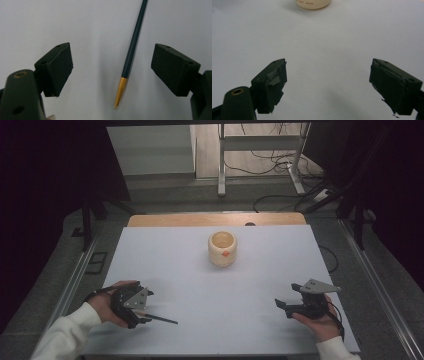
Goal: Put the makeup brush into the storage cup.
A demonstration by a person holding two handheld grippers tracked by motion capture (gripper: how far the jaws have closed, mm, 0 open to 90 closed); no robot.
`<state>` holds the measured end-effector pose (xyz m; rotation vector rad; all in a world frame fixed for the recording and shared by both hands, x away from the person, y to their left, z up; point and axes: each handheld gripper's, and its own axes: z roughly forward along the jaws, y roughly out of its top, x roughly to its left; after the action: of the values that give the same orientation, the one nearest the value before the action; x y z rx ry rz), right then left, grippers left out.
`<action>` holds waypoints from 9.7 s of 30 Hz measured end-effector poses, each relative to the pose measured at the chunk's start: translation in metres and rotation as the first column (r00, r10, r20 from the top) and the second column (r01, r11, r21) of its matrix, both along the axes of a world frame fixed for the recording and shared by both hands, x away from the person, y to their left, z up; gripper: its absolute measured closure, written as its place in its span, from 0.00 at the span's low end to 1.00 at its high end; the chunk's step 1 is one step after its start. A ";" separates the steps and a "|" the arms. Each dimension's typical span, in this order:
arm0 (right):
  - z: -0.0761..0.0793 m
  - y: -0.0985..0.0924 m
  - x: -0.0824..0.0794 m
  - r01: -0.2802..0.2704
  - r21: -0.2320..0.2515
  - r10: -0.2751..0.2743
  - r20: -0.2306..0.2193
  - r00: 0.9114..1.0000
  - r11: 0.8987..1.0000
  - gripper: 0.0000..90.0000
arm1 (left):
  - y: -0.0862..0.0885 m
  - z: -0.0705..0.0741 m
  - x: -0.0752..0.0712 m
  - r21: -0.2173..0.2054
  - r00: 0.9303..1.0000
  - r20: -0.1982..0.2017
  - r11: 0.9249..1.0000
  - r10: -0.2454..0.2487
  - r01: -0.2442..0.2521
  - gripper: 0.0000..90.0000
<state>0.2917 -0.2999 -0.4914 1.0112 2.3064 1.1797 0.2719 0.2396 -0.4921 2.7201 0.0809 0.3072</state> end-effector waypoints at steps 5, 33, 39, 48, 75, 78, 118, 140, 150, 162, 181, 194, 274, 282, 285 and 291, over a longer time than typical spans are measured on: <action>0.000 0.000 0.000 -0.002 -0.003 0.002 -0.002 1.000 1.000 0.17 | 0.003 -0.006 0.002 0.027 1.000 -0.017 1.000 -0.015 0.016 0.23; -0.001 0.000 0.000 -0.002 -0.008 0.002 -0.002 1.000 1.000 0.17 | -0.003 -0.019 0.017 0.154 0.981 -0.184 0.984 -0.063 0.092 0.57; -0.001 0.000 0.000 -0.001 -0.008 0.001 -0.002 1.000 1.000 0.17 | -0.003 -0.019 0.020 0.147 0.972 -0.224 0.984 -0.070 0.105 0.64; -0.001 0.000 0.000 -0.005 -0.011 0.005 -0.002 1.000 1.000 0.17 | -0.003 -0.018 0.023 0.140 0.964 -0.251 0.981 -0.093 0.131 0.78; 0.001 0.000 -0.001 0.004 -0.010 -0.003 0.010 1.000 1.000 0.18 | -0.007 -0.011 0.017 0.147 0.974 -0.225 0.987 -0.037 0.072 0.93; 0.001 0.000 -0.001 0.004 -0.009 -0.004 0.010 1.000 1.000 0.18 | -0.006 -0.006 0.017 0.154 0.975 -0.223 0.987 -0.004 0.040 0.93; 0.002 0.003 -0.002 0.003 -0.021 -0.003 0.017 1.000 1.000 0.18 | -0.027 0.016 0.004 0.047 0.929 -0.238 0.959 0.283 -0.280 0.93; 0.003 0.010 -0.003 -0.005 -0.035 0.006 0.024 1.000 0.999 0.18 | -0.044 0.017 0.005 0.001 0.888 -0.263 0.920 0.378 -0.392 0.93; 0.005 0.019 -0.004 -0.026 -0.053 0.028 0.035 0.999 0.998 0.18 | -0.052 0.015 0.009 0.004 0.873 -0.282 0.910 0.398 -0.414 0.93; 0.005 0.024 -0.004 -0.040 -0.072 0.043 0.036 0.998 0.997 0.18 | -0.066 0.019 0.012 0.007 0.870 -0.282 0.908 0.405 -0.420 0.93; 0.004 0.033 -0.005 -0.063 -0.117 0.070 0.053 0.996 0.991 0.18 | -0.084 0.020 0.019 -0.016 0.854 -0.303 0.894 0.423 -0.449 0.93; 0.004 0.038 -0.005 -0.071 -0.131 0.079 0.054 0.995 0.989 0.18 | -0.094 0.021 0.022 -0.038 0.858 -0.303 0.894 0.415 -0.446 0.93; 0.016 0.145 0.009 -0.303 -0.202 0.326 0.088 0.941 0.931 0.14 | -0.125 0.034 0.035 -0.012 0.879 -0.307 0.922 0.365 -0.387 0.93; 0.017 0.156 0.010 -0.335 -0.208 0.358 0.087 0.930 0.919 0.13 | -0.126 0.034 0.036 -0.005 0.877 -0.313 0.923 0.365 -0.385 0.93; 0.018 0.159 0.011 -0.342 -0.206 0.366 0.090 0.926 0.917 0.14 | -0.126 0.034 0.037 -0.004 0.879 -0.309 0.923 0.364 -0.384 0.93; 0.022 0.164 0.011 -0.352 -0.192 0.374 0.093 0.923 0.916 0.14 | -0.127 0.037 0.036 -0.005 0.881 -0.304 0.924 0.363 -0.382 0.93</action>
<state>0.3026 -0.1356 -0.4689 0.4393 2.5078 1.1115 0.3078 0.1125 -0.4547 2.6493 0.6951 -0.0071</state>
